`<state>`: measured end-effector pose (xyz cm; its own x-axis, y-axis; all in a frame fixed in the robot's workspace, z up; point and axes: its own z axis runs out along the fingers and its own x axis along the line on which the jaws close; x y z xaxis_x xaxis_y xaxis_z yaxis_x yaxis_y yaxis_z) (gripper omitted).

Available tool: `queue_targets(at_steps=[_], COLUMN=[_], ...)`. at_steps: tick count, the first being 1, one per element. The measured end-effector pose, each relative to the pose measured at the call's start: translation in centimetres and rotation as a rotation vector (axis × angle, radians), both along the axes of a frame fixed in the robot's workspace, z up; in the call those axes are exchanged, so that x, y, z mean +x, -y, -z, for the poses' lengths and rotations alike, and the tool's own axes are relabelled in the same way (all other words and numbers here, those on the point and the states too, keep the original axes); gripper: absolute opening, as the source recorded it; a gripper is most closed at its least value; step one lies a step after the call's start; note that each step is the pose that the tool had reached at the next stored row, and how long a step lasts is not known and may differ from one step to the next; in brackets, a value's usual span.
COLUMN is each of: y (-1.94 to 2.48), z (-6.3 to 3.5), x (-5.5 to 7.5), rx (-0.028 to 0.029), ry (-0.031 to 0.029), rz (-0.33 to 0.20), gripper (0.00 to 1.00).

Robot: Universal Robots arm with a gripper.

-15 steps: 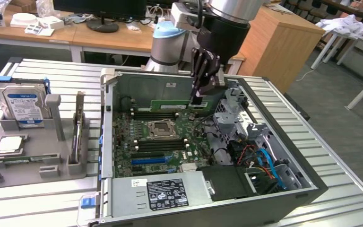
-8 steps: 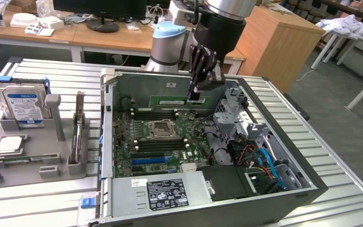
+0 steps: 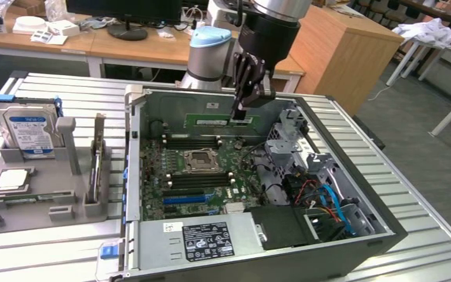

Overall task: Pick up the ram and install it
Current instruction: 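Pick up the ram and move it above insertion slot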

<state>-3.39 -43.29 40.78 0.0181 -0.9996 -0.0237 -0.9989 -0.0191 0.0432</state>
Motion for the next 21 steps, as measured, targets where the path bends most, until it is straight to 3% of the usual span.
queue_targets(at_steps=[13,19,21], y=[-2.13,-2.93,-3.01], z=[0.2,0.28,0.28], x=[0.0,0.0,0.0], rx=[0.0005,0.0017,0.0019], ry=[0.0001,0.0,0.0], rz=[0.007,0.01,0.01], gripper=[0.13,0.13,0.13])
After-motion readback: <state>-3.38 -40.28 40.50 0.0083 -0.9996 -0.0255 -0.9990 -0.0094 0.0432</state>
